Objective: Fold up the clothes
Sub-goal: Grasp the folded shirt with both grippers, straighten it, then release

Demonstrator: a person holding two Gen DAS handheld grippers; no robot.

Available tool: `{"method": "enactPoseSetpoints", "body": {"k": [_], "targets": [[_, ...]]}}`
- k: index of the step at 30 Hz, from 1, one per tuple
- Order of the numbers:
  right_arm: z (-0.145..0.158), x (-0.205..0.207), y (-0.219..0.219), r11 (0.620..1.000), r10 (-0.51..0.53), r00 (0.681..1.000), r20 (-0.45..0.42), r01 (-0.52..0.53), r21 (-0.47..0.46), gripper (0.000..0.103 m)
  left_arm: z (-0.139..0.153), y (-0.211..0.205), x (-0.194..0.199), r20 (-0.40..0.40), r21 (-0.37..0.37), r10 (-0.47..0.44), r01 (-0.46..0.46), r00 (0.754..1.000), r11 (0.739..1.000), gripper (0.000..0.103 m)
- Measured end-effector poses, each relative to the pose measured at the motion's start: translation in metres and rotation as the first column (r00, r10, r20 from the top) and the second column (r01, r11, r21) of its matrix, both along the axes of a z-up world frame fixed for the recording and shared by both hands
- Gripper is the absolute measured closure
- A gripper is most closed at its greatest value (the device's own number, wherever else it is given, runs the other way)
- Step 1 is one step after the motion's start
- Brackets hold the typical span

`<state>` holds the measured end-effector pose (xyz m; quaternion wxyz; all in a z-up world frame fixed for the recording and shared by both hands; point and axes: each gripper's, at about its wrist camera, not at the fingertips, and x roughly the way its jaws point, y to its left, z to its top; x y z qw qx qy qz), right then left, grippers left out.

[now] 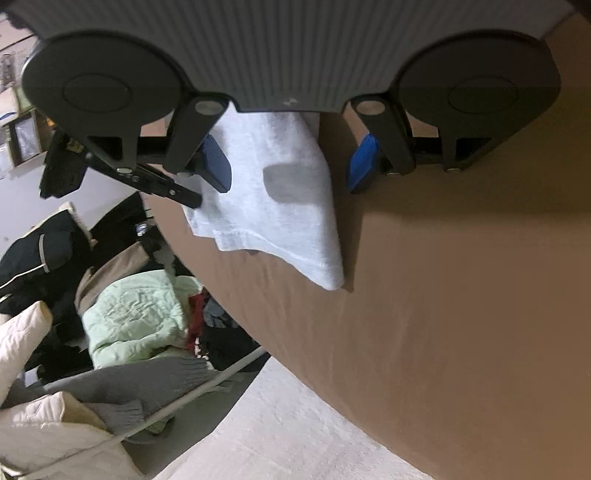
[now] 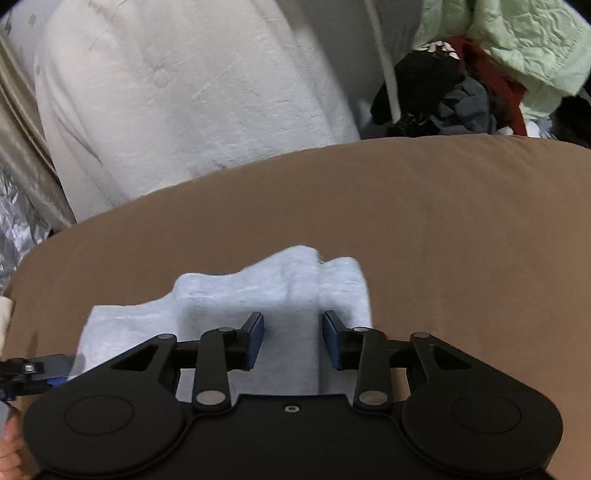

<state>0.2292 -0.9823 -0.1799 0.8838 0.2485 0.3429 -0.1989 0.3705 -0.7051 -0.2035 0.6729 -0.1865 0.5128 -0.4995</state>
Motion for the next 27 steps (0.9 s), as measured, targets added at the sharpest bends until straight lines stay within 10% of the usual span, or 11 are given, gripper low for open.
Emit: {"method": "enactPoseSetpoints", "body": {"k": [2,7,11,14,16,17,18,19,21,27], "targets": [[0.008,-0.004,0.014,0.994,0.039,0.997,0.068,-0.032,-0.101,0.098,-0.003,0.005,0.002,-0.025,-0.023,0.015,-0.016,1.0,1.0,0.035],[0.027,-0.025,0.042,0.911,-0.056,0.996,0.068,0.078,-0.404,0.1,0.003,0.004,-0.001,-0.044,-0.059,0.06,-0.063,0.997,0.996,0.026],[0.009,-0.041,0.012,0.977,-0.12,0.987,0.107,0.137,-0.165,0.091,0.002,-0.009,-0.011,-0.005,-0.022,0.074,-0.074,0.997,0.997,0.026],[-0.005,-0.053,-0.011,0.985,-0.173,0.977,0.127,0.171,0.028,0.044,0.002,-0.02,-0.012,0.026,-0.023,0.088,-0.088,0.996,0.996,0.023],[-0.014,-0.061,-0.026,0.97,-0.209,0.969,0.134,0.188,0.156,0.044,0.004,-0.027,-0.01,0.05,-0.064,0.086,-0.082,0.995,0.995,0.06],[-0.021,-0.062,-0.026,0.959,-0.21,0.968,0.138,0.177,0.222,0.043,0.008,-0.032,-0.014,0.104,-0.079,0.071,-0.063,0.992,0.995,0.099],[-0.028,-0.063,-0.021,0.951,-0.187,0.969,0.165,0.136,0.277,0.044,0.014,-0.032,-0.02,0.17,-0.071,0.066,-0.055,0.983,0.996,0.101],[-0.032,-0.06,-0.01,0.959,-0.141,0.973,0.182,0.089,0.271,0.049,0.023,-0.035,-0.034,0.267,-0.066,0.067,-0.051,0.961,0.997,0.101],[-0.039,-0.052,0.007,0.973,-0.047,0.983,0.178,0.005,0.231,0.094,0.039,-0.036,-0.055,0.387,-0.061,0.049,-0.028,0.921,0.998,0.101],[0.019,-0.062,0.045,0.984,0.053,0.949,0.312,0.004,-0.177,0.096,0.096,-0.023,-0.065,0.673,-0.061,0.09,-0.066,0.734,0.996,0.101]]}}
